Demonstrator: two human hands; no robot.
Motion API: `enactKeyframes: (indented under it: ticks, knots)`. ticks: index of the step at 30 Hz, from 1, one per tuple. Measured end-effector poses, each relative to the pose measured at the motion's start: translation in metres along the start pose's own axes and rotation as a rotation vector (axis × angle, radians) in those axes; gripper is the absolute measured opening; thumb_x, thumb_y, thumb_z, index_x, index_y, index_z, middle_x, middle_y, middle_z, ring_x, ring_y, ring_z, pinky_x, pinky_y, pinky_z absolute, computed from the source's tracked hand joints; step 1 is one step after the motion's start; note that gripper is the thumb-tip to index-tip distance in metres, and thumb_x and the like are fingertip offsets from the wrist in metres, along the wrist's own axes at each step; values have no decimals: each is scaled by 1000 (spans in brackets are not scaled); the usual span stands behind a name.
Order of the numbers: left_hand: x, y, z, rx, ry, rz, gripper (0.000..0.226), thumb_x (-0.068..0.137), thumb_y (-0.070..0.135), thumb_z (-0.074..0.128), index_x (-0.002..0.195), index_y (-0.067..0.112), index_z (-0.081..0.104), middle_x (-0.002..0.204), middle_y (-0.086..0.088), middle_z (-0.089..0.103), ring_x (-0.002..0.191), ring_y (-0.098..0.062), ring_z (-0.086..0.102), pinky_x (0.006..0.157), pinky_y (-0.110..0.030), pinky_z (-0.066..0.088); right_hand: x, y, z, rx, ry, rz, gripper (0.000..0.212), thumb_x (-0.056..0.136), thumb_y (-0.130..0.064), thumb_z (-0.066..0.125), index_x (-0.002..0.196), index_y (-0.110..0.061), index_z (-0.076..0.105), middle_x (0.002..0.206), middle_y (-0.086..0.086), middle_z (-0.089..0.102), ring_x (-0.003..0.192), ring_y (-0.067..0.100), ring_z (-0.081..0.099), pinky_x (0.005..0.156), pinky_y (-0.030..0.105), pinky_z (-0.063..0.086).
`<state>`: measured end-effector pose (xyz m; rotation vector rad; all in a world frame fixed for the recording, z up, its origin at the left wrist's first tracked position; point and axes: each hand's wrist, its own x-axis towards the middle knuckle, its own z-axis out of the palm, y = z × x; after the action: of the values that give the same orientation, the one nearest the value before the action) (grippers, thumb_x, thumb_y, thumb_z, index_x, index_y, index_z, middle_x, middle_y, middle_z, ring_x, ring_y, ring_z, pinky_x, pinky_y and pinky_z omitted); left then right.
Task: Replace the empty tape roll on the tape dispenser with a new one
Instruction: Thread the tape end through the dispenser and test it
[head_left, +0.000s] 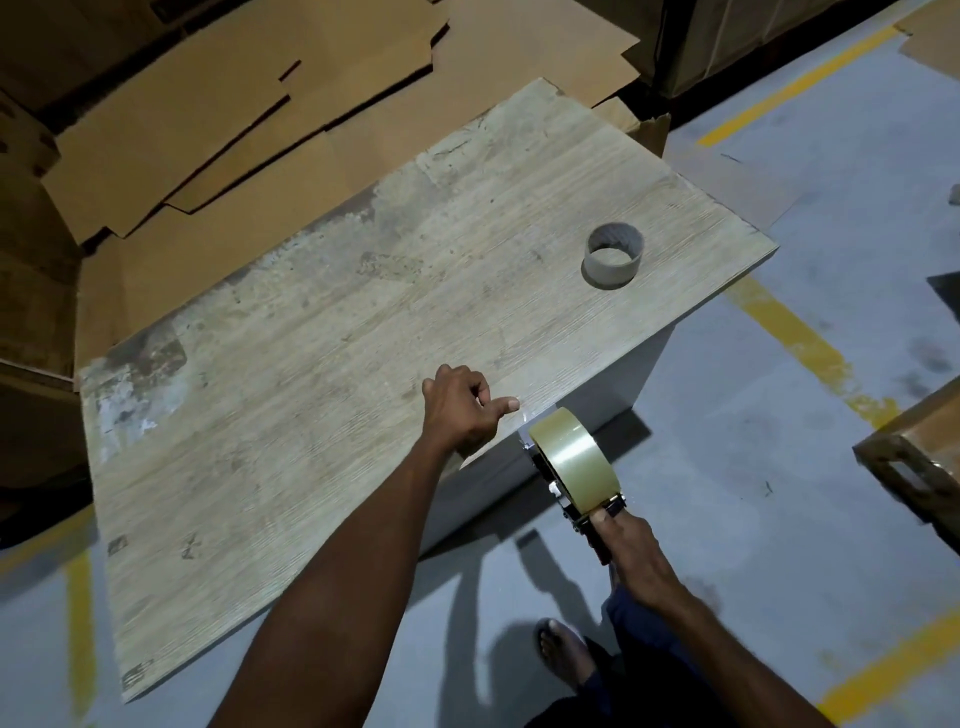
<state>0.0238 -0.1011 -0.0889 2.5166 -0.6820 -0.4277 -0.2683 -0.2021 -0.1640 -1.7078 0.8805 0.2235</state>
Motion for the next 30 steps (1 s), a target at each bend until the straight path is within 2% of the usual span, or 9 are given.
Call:
enactKeyframes:
  ticks: [3,8,11,13,16,20,23,27,30]
  knots:
    - [0,2,3,21,-2,-18,53,71,67,78,59,21,54,79,12,58,100,-16,46,86,-32,26,-6,4,1,-38,3,-1,90,75,-101,26,78,-20,64,73,10,69,75,37,67,82,60,55]
    - [1,3,5,63,1,-56,53,71,70,76,58,22,56,83,11,58,102,-18,46,85,-32,27,-24,-23,-4,-79,75,-138,71,75,-100,26,78,-37,57,63,-3,59,61,15,53,67,39,47]
    - [2,5,5,95,4,-51,52,74,68,75,57,22,56,82,11,58,101,-17,47,88,-33,26,-28,-13,-5,-143,61,-139,87,77,-100,21,99,-31,69,72,0,66,74,23,63,79,42,53]
    - [1,5,4,104,3,-52,53,74,68,74,57,22,55,81,10,59,99,-18,48,88,-33,25,-28,-7,-6,-170,52,-127,87,80,-98,20,106,-33,70,77,0,68,82,25,66,86,46,54]
    - [4,4,3,104,-7,-54,56,73,70,72,56,21,52,75,6,60,94,-20,52,90,-34,25,-21,-12,-5,-87,16,-121,70,86,-93,25,106,-42,69,66,-5,62,67,15,58,74,41,53]
    - [9,3,1,87,-44,-65,58,70,69,75,54,19,51,59,3,63,81,-19,62,96,-38,27,-15,-26,-5,3,-19,-123,37,97,-75,38,82,-53,64,61,-8,59,57,9,52,64,32,46]
    - [11,2,1,92,-56,-66,57,71,68,76,56,17,54,59,2,67,78,-17,64,93,-37,23,-12,-36,-4,-42,-23,-106,44,104,-63,39,70,-39,54,64,-7,59,58,8,53,62,26,40]
    - [11,5,-2,109,-61,-71,59,74,65,76,63,10,59,62,-2,69,71,-16,66,94,-36,22,-2,-42,2,-21,-24,-111,52,104,-60,38,69,-23,47,61,-4,53,53,8,45,56,19,38]
    - [11,10,-5,124,-63,-74,54,75,63,77,60,16,55,60,-1,67,71,-15,66,96,-35,19,6,-34,9,74,-29,-106,65,102,-69,32,60,-21,43,50,-7,48,45,4,41,55,27,37]
